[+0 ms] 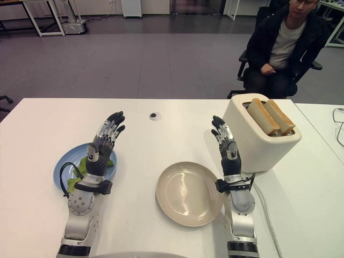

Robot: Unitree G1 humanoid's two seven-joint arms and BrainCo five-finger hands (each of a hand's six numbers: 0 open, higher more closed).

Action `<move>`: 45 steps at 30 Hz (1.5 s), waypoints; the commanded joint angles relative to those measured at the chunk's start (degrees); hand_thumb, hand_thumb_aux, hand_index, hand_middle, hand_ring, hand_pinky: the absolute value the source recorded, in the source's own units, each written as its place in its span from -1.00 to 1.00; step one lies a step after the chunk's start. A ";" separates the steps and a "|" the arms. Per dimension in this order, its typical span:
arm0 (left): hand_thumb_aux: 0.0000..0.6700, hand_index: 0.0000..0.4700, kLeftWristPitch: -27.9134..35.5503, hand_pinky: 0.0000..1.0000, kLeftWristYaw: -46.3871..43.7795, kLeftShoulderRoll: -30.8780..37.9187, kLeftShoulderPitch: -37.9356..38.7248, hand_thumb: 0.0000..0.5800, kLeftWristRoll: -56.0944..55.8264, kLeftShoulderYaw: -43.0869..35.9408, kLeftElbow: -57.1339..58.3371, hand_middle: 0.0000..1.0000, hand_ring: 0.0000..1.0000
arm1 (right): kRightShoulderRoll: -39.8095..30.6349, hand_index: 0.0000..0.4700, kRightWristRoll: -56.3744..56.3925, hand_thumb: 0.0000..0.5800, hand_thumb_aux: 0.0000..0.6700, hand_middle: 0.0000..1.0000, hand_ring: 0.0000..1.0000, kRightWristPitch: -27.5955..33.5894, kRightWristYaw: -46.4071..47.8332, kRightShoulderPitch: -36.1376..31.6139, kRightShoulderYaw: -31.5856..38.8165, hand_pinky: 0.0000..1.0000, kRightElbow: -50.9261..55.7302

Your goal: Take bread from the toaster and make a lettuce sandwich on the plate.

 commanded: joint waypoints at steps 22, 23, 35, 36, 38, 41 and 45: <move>-1.00 -1.00 0.42 -1.00 -0.26 0.89 -0.78 -1.00 0.13 0.55 0.24 -1.00 -1.00 | -42.07 0.29 -29.30 0.75 0.29 -1.00 -1.00 -0.46 -12.94 -16.41 -10.86 -1.00 40.97; -1.00 -1.00 0.44 -1.00 -0.28 0.93 -0.78 -1.00 0.15 0.59 0.16 -1.00 -1.00 | -42.32 0.31 -29.43 0.76 0.31 -1.00 -1.00 -1.05 -13.67 -16.99 -10.11 -1.00 42.95; -1.00 -1.00 0.79 -1.00 -0.85 1.18 -0.61 -1.00 0.04 1.16 -0.60 -1.00 -1.00 | -42.08 0.09 -26.06 0.59 0.09 -1.00 -1.00 -3.50 -17.09 -18.98 -5.83 -1.00 45.75; -1.00 -1.00 0.77 -1.00 -0.87 1.15 -0.58 -1.00 0.04 1.16 -0.62 -1.00 -1.00 | -42.15 0.09 -25.55 0.59 0.09 -1.00 -1.00 -3.39 -17.15 -18.90 -6.03 -1.00 45.09; -1.00 -1.00 0.73 -1.00 -0.91 1.09 -0.51 -1.00 0.05 1.15 -0.66 -1.00 -1.00 | -42.29 0.08 -25.22 0.58 0.08 -1.00 -1.00 -3.11 -17.24 -18.71 -5.97 -1.00 44.32; -1.00 -1.00 0.67 -1.00 -0.77 0.91 -0.44 -1.00 0.24 1.14 -0.71 -1.00 -1.00 | -41.91 0.11 -25.51 0.61 0.11 -1.00 -1.00 -2.75 -17.15 -19.00 -5.05 -1.00 44.61; -1.00 -1.00 0.63 -1.00 -0.69 0.81 -0.37 -1.00 0.42 1.02 -0.93 -1.00 -1.00 | -41.27 0.15 -25.57 0.63 0.15 -1.00 -1.00 -2.58 -17.13 -18.58 -4.38 -1.00 44.90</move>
